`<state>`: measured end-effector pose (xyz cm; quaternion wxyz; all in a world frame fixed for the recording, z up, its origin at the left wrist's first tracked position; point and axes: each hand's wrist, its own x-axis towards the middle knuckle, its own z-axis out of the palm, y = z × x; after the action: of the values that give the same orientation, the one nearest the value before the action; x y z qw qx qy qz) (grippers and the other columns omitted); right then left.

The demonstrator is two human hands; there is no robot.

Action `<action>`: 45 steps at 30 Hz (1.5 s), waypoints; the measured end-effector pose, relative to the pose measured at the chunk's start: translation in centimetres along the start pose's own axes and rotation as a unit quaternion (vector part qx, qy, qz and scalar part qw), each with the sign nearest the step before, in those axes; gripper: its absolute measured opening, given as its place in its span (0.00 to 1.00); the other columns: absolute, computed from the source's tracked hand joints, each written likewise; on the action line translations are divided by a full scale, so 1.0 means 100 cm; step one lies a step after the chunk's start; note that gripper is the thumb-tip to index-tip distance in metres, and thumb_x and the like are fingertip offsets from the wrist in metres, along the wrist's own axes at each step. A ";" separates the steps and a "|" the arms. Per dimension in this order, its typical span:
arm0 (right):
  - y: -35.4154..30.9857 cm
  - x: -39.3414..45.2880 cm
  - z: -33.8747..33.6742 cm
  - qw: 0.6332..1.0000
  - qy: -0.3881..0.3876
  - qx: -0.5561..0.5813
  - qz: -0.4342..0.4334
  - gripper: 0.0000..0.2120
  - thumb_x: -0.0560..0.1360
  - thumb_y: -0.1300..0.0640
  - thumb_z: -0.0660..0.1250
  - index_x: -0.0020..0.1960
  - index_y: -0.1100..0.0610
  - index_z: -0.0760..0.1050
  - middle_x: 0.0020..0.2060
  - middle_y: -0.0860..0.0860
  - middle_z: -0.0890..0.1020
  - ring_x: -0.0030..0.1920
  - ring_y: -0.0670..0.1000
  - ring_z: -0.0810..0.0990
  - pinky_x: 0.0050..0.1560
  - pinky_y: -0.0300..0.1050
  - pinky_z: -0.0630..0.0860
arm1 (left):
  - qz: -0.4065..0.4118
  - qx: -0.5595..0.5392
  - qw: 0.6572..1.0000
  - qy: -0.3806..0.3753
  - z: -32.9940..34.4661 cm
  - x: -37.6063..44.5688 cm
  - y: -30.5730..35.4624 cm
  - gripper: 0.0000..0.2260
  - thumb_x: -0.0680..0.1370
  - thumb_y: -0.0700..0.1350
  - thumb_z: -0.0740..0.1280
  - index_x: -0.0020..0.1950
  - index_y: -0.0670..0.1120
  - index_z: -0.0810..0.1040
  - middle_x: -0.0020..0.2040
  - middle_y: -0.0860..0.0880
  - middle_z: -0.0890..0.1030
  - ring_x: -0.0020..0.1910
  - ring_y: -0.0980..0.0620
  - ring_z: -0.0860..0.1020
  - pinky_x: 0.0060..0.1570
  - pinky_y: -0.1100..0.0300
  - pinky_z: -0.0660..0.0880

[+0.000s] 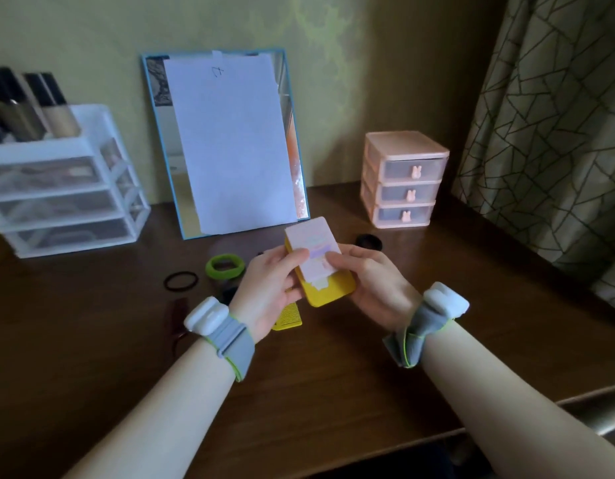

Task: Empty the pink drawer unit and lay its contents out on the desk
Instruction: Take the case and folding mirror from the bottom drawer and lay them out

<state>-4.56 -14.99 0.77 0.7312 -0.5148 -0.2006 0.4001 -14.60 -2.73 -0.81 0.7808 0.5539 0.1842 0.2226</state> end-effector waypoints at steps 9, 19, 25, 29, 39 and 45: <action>0.010 -0.003 -0.004 0.958 0.075 -0.269 -0.068 0.20 0.74 0.55 0.72 0.65 0.54 0.76 0.54 0.53 0.83 0.53 0.52 0.83 0.58 0.54 0.79 | -0.003 0.006 1.000 0.008 -0.011 0.000 -0.005 0.12 0.77 0.42 0.69 0.60 0.42 0.79 0.53 0.42 0.85 0.51 0.42 0.84 0.43 0.48 0.82; 0.021 -0.012 0.012 0.800 0.141 -0.565 -0.142 0.42 0.67 0.40 0.72 0.75 0.53 0.61 0.68 0.49 0.73 0.67 0.52 0.73 0.62 0.55 0.75 | 0.007 0.010 1.000 0.026 -0.006 0.008 -0.010 0.09 0.74 0.39 0.71 0.53 0.44 0.82 0.52 0.42 0.85 0.49 0.42 0.84 0.40 0.49 0.81; 0.018 -0.015 0.015 0.813 0.156 -0.543 -0.139 0.31 0.65 0.36 0.68 0.63 0.50 0.71 0.56 0.49 0.81 0.57 0.54 0.79 0.55 0.55 0.78 | 0.017 0.012 1.000 0.014 -0.006 0.008 -0.011 0.12 0.74 0.44 0.72 0.56 0.44 0.81 0.54 0.42 0.84 0.51 0.42 0.84 0.42 0.47 0.81; 0.017 -0.016 0.012 0.824 0.161 -0.518 -0.162 0.33 0.67 0.39 0.70 0.68 0.53 0.70 0.58 0.49 0.81 0.59 0.53 0.78 0.57 0.51 0.78 | -0.008 -0.014 1.000 0.019 -0.006 0.009 -0.009 0.14 0.80 0.48 0.64 0.63 0.43 0.77 0.53 0.41 0.85 0.51 0.42 0.84 0.42 0.47 0.81; 0.019 -0.007 -0.010 0.874 0.214 -0.407 -0.159 0.21 0.64 0.45 0.74 0.52 0.52 0.76 0.31 0.36 0.80 0.46 0.49 0.80 0.38 0.28 0.74 | 0.019 0.027 0.999 0.042 -0.002 0.014 -0.005 0.15 0.79 0.36 0.65 0.65 0.46 0.76 0.47 0.43 0.85 0.46 0.42 0.85 0.41 0.48 0.82; 0.020 0.001 -0.020 0.951 0.204 -0.212 -0.098 0.18 0.65 0.53 0.76 0.54 0.46 0.78 0.35 0.45 0.85 0.42 0.51 0.82 0.44 0.52 0.83 | 0.015 0.062 0.997 0.050 0.003 0.016 -0.010 0.16 0.79 0.36 0.66 0.66 0.44 0.74 0.55 0.37 0.82 0.48 0.43 0.85 0.43 0.51 0.82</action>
<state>-3.88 -15.83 -1.86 0.6660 -0.7066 -0.1767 0.1610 -12.97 -2.37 -1.71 0.7316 0.5919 0.2277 0.2501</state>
